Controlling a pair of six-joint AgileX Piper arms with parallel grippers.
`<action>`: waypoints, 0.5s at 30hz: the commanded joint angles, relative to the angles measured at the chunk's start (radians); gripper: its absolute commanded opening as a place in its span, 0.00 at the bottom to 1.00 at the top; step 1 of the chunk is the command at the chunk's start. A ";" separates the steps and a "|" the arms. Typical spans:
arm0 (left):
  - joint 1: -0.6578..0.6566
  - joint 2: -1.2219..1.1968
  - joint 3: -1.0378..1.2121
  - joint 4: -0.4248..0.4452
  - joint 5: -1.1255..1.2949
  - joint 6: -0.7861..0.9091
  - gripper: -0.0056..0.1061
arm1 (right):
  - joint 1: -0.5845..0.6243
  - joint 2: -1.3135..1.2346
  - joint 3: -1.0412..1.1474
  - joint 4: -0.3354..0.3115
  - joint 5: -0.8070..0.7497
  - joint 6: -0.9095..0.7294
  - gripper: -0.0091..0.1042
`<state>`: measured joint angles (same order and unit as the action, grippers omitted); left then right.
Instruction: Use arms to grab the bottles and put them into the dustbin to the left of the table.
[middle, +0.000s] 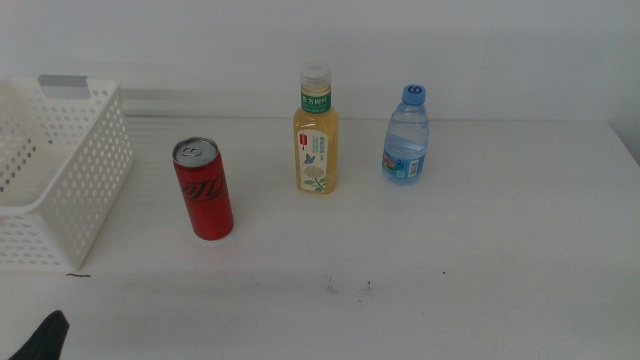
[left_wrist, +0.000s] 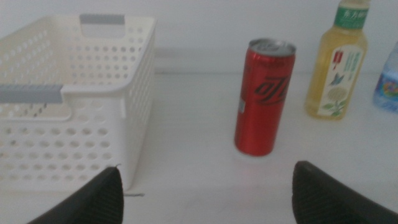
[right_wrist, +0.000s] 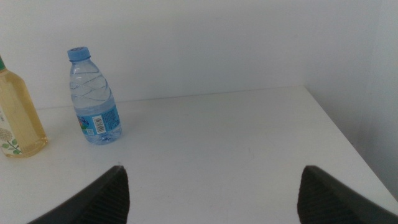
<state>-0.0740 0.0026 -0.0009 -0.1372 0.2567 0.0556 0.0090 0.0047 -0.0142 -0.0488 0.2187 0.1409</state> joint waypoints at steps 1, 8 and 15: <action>-0.021 0.029 0.001 -0.015 -0.057 -0.001 0.86 | -0.009 -0.005 0.006 -0.012 -0.010 -0.002 0.88; -0.239 0.435 0.001 -0.018 -0.405 -0.003 0.86 | -0.009 -0.005 0.006 -0.012 -0.010 -0.002 0.88; -0.423 0.890 0.001 -0.118 -0.852 -0.003 0.86 | -0.009 -0.005 0.006 -0.012 -0.010 -0.002 0.88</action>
<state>-0.4714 0.8091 0.0000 -0.2202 -0.4613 0.0556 0.0067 0.0047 -0.0142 -0.0488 0.2187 0.1409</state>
